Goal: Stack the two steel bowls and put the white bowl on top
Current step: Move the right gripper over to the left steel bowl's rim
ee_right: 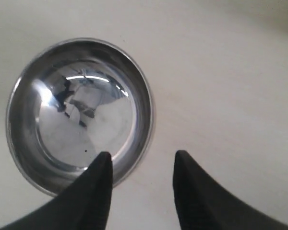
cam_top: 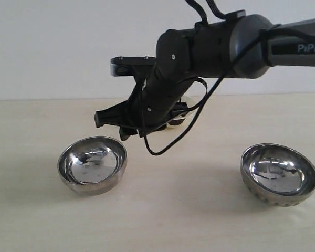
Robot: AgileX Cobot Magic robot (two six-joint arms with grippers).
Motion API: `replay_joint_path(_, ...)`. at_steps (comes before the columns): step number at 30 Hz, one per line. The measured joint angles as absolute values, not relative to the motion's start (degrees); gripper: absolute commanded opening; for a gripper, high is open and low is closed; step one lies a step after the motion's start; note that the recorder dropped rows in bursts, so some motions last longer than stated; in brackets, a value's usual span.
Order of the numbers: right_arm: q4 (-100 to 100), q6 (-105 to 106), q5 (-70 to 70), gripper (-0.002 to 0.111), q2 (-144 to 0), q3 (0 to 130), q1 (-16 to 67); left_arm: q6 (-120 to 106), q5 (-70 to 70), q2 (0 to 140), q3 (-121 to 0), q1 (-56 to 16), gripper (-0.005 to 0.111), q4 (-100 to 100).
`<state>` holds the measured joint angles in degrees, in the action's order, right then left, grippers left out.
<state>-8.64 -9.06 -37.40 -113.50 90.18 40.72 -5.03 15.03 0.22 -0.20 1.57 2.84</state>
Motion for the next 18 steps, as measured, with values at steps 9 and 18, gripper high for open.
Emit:
replay_joint_path(9, -5.0, -11.8, -40.6, 0.037, -120.9, 95.9, 41.2, -5.0, 15.0, 0.2, -0.2, 1.6, 0.004, 2.8)
replay_joint_path(18, -5.3, -12.7, -38.6, 0.037, -124.3, 96.0, 41.2, -5.0, 15.0, 0.2, -0.2, 1.6, 0.004, 2.8)
